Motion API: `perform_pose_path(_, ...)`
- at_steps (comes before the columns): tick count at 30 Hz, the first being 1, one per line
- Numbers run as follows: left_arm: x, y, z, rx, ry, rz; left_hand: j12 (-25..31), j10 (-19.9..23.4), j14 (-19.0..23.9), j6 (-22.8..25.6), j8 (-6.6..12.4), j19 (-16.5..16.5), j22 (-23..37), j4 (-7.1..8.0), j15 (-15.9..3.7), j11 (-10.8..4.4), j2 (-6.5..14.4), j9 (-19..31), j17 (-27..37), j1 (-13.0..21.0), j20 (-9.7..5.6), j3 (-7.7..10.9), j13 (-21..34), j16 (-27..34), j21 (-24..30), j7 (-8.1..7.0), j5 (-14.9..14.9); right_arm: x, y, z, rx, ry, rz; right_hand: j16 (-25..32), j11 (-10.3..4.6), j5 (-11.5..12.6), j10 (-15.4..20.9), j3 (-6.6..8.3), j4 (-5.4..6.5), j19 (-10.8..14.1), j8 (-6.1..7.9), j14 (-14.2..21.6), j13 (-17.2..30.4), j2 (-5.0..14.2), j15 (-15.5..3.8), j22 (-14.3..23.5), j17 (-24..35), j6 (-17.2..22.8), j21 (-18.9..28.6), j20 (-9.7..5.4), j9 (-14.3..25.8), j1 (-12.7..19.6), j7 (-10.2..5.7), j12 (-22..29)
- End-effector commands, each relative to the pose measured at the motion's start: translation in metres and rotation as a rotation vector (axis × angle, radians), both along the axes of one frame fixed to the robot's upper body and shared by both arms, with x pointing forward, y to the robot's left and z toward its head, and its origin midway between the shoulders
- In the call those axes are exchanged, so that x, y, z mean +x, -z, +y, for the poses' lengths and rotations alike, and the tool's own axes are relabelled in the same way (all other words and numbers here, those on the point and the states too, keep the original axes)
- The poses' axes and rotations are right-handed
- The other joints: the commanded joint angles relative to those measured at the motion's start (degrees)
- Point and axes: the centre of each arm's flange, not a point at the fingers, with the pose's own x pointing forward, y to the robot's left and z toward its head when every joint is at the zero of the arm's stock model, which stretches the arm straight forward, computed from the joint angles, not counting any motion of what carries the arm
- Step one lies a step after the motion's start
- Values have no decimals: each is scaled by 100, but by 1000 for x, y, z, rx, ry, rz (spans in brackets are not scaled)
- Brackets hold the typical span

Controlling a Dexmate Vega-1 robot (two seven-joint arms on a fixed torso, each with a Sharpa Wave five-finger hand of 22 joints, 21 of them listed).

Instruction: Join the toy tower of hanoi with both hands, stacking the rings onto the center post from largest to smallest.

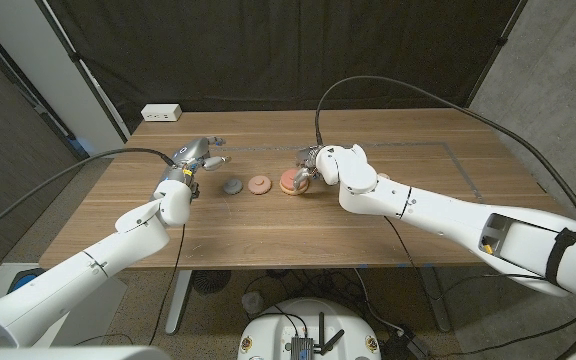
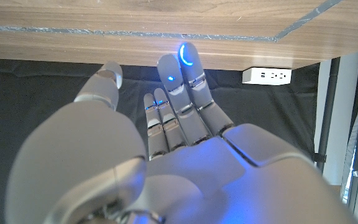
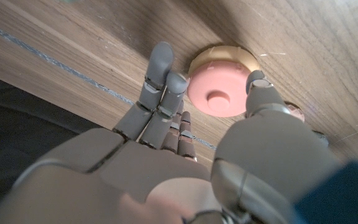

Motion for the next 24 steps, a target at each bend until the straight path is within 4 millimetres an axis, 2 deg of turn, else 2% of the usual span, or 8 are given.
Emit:
perform_pose_path(1, -3, -1, -2, -3, 0, -6, -33, 19, 42, 25, 13, 14, 22, -19, -445, 8, -46, 7, 7, -17, -797, 48, 23, 42, 44, 1, 27, -11, -7, -15, 77, -21, -64, 50, -42, 0, 167, 32, -35, 49, 79, 83, -33, 99, -326, 12, 56, 195, 55, -531, -4, 18, -73, 65)
perform_pose_path(3, -4, -1, -2, 0, -4, -4, -35, 15, 43, 24, 12, 11, 19, -20, -444, 12, -47, 7, 8, -16, -798, 50, 23, 44, 41, 8, 27, -13, -7, -17, 91, -25, -77, 102, -115, 19, 280, 74, -71, 90, 108, 145, -54, 144, -327, 19, 111, 286, 80, -533, -3, 99, -129, 92)
perform_pose_path(5, -4, 0, -2, -2, -5, 2, -38, 8, 35, 13, 6, 8, 19, -19, -444, 18, -45, 8, 2, -17, -798, 52, 26, 38, 40, 6, 28, -14, -7, -20, 105, -31, -89, 115, -160, 44, 361, 114, -90, 128, 129, 172, -77, 195, -328, 23, 126, 359, 105, -531, 3, 161, -253, 103)
perform_pose_path(10, -3, 3, -3, -13, -2, 18, -42, -7, 46, -12, -5, 8, 15, -20, -444, 27, -48, 9, 17, -20, -797, 56, 33, 53, 38, 17, 29, -13, -9, -29, 134, -61, -99, 139, -232, 77, 443, 134, -62, 147, 219, 219, -102, 238, -322, 36, 172, 618, 132, -525, 14, 123, -316, 108)
perform_pose_path(15, -4, 2, -5, -7, -9, 21, -65, -60, 26, -99, -37, 3, 27, -21, -444, 38, -57, 11, 7, -25, -798, 61, 36, 43, 45, 38, 29, -15, -11, -40, 176, -63, -135, 149, -301, 111, 583, 157, -61, 159, 230, 238, -119, 261, -324, 46, 191, 680, 150, -527, 21, 110, -367, 139)
perform_pose_path(18, -7, -1, -6, -2, -12, 13, -67, -63, 23, -103, -38, 4, 23, -21, -444, 34, -57, 11, 5, -26, -797, 62, 36, 42, 43, 39, 29, -17, -9, -48, 197, -61, -152, 178, -329, 136, 586, 179, -64, 157, 214, 269, -114, 283, -323, 39, 218, 657, 148, -529, 26, 118, -480, 134)
perform_pose_path(24, -9, 0, -11, -43, 18, 4, -61, -53, 15, -101, -34, -2, 21, -22, -445, 20, -60, 12, 0, -28, -797, 65, 39, 37, 41, 38, 30, -21, 1, -67, 257, -72, -211, 190, -332, 196, 526, 246, -115, 186, 212, 279, -126, 320, -328, 45, 208, 691, 169, -535, 36, 207, -493, 91)
